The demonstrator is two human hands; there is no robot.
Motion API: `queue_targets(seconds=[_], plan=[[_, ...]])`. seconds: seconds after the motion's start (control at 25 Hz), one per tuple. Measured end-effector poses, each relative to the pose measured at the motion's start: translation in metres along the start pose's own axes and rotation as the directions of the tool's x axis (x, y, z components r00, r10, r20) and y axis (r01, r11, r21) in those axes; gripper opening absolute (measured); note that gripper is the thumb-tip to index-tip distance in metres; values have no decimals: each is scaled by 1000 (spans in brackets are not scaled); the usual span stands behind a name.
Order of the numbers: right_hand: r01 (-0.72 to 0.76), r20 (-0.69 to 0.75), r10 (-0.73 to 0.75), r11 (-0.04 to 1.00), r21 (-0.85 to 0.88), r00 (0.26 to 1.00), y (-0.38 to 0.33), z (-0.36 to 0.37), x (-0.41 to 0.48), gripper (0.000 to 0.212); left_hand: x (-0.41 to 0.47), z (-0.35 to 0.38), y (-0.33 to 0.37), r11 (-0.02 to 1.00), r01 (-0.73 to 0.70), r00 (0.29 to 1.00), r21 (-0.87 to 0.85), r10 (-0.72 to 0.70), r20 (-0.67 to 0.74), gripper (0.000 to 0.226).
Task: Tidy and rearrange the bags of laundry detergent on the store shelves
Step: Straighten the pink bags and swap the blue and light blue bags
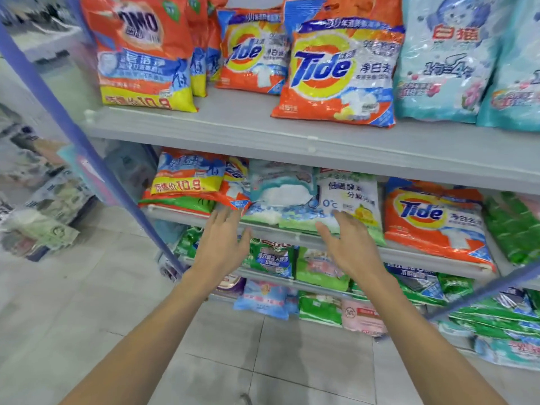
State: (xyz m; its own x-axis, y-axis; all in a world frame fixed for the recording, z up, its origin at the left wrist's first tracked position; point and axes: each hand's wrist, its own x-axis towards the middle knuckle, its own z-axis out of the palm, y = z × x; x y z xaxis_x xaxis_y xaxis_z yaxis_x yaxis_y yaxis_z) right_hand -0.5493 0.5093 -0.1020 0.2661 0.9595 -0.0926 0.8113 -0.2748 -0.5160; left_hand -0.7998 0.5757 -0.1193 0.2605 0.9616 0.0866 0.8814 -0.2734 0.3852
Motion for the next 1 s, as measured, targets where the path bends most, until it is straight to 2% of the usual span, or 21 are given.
queue_targets(seconds=[0.12,0.2,0.28,0.4,0.52,0.64,0.76,0.88,1.0], plan=[[-53,-49,57,995,80,997,-23,11,43,63,35,8,-28,998,30,999,-57,-27,40,50],[-104,-58,116,977,187,992,-34,18,74,63,62,16,-32,980,70,997,-188,-65,32,54],[-172,-41,193,937,305,980,-38,28,108,77,91,24,-24,926,132,991,-353,-133,23,56],[-231,-9,267,850,473,964,-42,40,144,90,126,42,-11,782,267,963,-564,-243,118,54],[-291,33,324,793,536,945,-45,52,164,86,149,65,-5,605,338,935,-721,-300,187,54],[-292,11,346,775,560,938,-41,64,176,69,159,83,1,355,355,902,-865,-375,216,78],[-264,16,352,670,694,936,-35,62,177,50,164,80,-1,219,414,876,-883,-359,322,63],[-222,58,319,507,833,946,-29,59,169,36,157,68,-11,107,494,847,-863,-286,449,49],[-283,223,211,326,902,952,-25,56,145,60,125,64,-13,13,567,817,-823,-131,561,22]])
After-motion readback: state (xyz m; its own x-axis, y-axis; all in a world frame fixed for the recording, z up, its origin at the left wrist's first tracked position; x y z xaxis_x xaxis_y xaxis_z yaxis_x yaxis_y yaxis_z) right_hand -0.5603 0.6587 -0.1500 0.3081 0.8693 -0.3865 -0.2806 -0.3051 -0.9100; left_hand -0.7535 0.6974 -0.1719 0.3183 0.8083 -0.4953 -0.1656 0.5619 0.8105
